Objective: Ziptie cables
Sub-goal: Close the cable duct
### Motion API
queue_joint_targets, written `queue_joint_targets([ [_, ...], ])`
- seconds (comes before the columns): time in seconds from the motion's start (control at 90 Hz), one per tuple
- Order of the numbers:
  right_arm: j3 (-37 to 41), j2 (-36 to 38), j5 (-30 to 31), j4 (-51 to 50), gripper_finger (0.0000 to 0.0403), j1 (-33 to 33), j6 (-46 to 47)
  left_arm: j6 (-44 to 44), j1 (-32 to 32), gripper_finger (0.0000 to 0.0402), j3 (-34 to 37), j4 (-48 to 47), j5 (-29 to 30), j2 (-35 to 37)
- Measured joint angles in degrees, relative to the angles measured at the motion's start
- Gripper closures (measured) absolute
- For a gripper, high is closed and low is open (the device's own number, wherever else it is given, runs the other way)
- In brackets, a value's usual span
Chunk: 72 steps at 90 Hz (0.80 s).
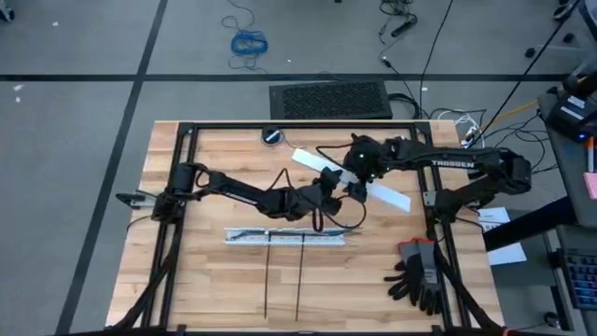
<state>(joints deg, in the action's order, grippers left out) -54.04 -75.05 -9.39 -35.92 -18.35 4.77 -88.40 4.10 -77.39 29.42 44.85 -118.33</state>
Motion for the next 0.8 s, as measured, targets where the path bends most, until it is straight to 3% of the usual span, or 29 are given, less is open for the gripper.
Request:
queue_joint_targets([
  [0.356, 0.0, 0.4, -0.2, -1.2, 0.0194, 0.0, 0.4, 2.6, 0.0, 0.0386, -0.1, -2.4, 0.1, 0.0],
  [0.589, 0.0, 0.4, -0.2, -1.8, 0.0196, 0.0, 1.0, 3.1, 0.0, 0.0384, -0.1, -2.7, -0.2, 0.0],
  [0.8, -0.2, 0.4, 0.4, -2.1, 0.0197, 0.0, 0.3, 14.4, -0.2, 0.0379, -0.1, -6.5, 2.7, 0.9],
])
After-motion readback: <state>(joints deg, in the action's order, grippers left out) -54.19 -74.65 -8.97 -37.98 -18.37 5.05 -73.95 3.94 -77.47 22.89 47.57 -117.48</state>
